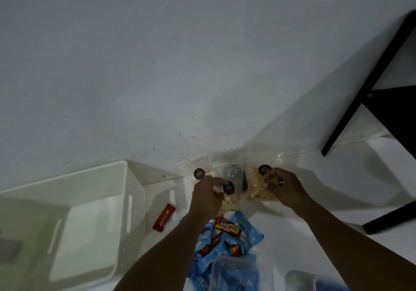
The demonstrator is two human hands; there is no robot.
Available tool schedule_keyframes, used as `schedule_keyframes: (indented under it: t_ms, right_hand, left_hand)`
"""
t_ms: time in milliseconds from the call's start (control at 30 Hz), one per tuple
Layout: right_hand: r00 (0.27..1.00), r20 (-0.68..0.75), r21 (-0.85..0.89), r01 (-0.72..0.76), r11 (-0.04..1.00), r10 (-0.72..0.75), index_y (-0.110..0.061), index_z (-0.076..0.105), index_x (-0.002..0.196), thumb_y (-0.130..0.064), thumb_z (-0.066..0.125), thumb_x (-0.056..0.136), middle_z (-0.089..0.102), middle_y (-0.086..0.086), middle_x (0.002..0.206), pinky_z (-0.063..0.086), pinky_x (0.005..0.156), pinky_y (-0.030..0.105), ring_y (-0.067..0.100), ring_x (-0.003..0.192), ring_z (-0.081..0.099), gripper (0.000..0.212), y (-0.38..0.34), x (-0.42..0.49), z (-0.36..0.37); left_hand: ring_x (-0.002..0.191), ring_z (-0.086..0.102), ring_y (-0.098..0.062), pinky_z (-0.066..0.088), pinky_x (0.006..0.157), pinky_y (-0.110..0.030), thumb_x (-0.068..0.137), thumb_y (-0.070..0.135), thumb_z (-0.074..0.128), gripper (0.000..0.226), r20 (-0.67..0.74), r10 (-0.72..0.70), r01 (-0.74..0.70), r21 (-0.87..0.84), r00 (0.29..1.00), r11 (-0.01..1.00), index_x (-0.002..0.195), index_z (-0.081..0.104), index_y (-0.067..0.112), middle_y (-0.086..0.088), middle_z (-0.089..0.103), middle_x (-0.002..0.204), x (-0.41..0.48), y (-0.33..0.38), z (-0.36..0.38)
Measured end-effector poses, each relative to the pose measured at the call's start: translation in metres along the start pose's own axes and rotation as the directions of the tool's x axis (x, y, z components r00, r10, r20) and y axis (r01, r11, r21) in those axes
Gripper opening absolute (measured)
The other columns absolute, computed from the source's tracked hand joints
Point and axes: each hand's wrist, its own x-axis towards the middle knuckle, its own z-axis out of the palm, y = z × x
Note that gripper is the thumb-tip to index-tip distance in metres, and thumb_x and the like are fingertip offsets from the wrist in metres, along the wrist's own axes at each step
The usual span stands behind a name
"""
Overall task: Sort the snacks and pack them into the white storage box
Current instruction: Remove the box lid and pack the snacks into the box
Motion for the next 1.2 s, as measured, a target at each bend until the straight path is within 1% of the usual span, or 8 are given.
schedule_keyframes:
  t_ms: [200,300,400,500,633,833,1033,1200]
  right_hand:
    - [0.971,0.007,0.008,0.237,0.971,-0.237,-0.011,0.068,0.093,0.011,0.071,0.074,0.067,0.006,0.103,0.052,0.074,0.035,0.026,0.092,0.062,0.029,-0.088,-0.042,0.017]
    - [0.951,0.017,0.007,0.308,0.951,-0.308,-0.032,0.068,0.085,-0.002,0.076,0.073,0.068,-0.003,0.099,0.056,0.079,0.044,0.025,0.091,0.064,0.033,-0.139,-0.065,0.054]
    - [0.918,0.078,0.011,0.389,0.921,-0.389,-0.033,0.067,0.088,-0.008,0.077,0.073,0.068,-0.006,0.102,0.057,0.084,0.048,0.025,0.096,0.065,0.031,-0.187,-0.093,0.109]
    - [0.888,0.124,0.020,0.444,0.896,-0.443,-0.027,0.065,0.092,-0.006,0.076,0.075,0.066,-0.004,0.103,0.056,0.081,0.041,0.022,0.092,0.064,0.029,-0.224,-0.123,0.173]
    - [0.865,0.202,-0.029,0.474,0.880,-0.459,-0.022,0.063,0.097,-0.002,0.071,0.078,0.063,-0.004,0.106,0.050,0.066,0.023,0.014,0.086,0.059,0.029,-0.240,-0.147,0.262]
    - [0.913,0.247,-0.193,0.374,0.907,-0.324,-0.037,0.056,0.086,-0.005,0.069,0.076,0.061,0.003,0.112,0.056,0.073,0.036,0.022,0.090,0.063,0.036,-0.211,-0.134,0.350]
    - [0.944,0.210,-0.356,0.318,0.879,-0.257,-0.034,0.051,0.093,-0.005,0.066,0.080,0.054,0.006,0.106,0.049,0.062,0.024,0.020,0.082,0.059,0.036,-0.185,-0.089,0.405]
    - [0.977,0.160,-0.464,0.202,0.862,-0.143,-0.023,0.053,0.109,0.002,0.059,0.079,0.053,0.011,0.112,0.051,0.081,0.033,0.022,0.093,0.052,0.039,-0.156,-0.052,0.429]
  left_hand:
    - [0.088,0.068,-0.019,0.059,0.076,-0.046,0.067,0.003,0.075,0.050,-0.175,0.145,-0.159,-0.066,0.974,0.985,0.089,0.071,0.048,0.005,0.069,0.092,-0.023,0.004,-0.111]
    - [0.086,0.068,-0.014,0.059,0.077,-0.038,0.066,0.002,0.078,0.039,-0.258,0.152,-0.174,-0.066,0.954,0.983,0.090,0.076,0.032,0.012,0.067,0.089,-0.044,-0.004,-0.185]
    - [0.075,0.066,-0.012,0.054,0.070,-0.018,0.067,-0.002,0.080,0.039,-0.324,0.107,-0.130,-0.051,0.940,0.990,0.092,0.077,0.028,0.011,0.067,0.090,-0.071,-0.033,-0.256]
    - [0.065,0.067,-0.012,0.047,0.061,-0.008,0.069,0.002,0.082,0.035,-0.352,0.034,-0.055,-0.049,0.935,0.997,0.094,0.077,0.026,0.009,0.069,0.092,-0.103,-0.070,-0.312]
    - [0.069,0.066,-0.010,0.043,0.059,-0.003,0.071,0.003,0.082,0.035,-0.360,-0.058,0.053,-0.024,0.931,0.998,0.096,0.077,0.027,0.009,0.069,0.093,-0.135,-0.132,-0.362]
    - [0.082,0.068,-0.014,0.058,0.074,-0.024,0.068,0.004,0.082,0.036,-0.302,-0.123,0.117,-0.040,0.945,0.992,0.097,0.078,0.025,0.007,0.070,0.092,-0.124,-0.215,-0.369]
    - [0.082,0.069,-0.016,0.059,0.074,-0.028,0.069,0.000,0.078,0.035,-0.227,-0.126,0.110,-0.079,0.966,0.991,0.093,0.078,0.026,0.009,0.069,0.089,-0.063,-0.266,-0.336]
    - [0.095,0.066,-0.016,0.057,0.084,-0.029,0.074,-0.010,0.061,0.054,-0.199,-0.181,0.167,-0.087,0.963,0.982,0.087,0.064,0.042,0.006,0.062,0.105,-0.024,-0.296,-0.300]
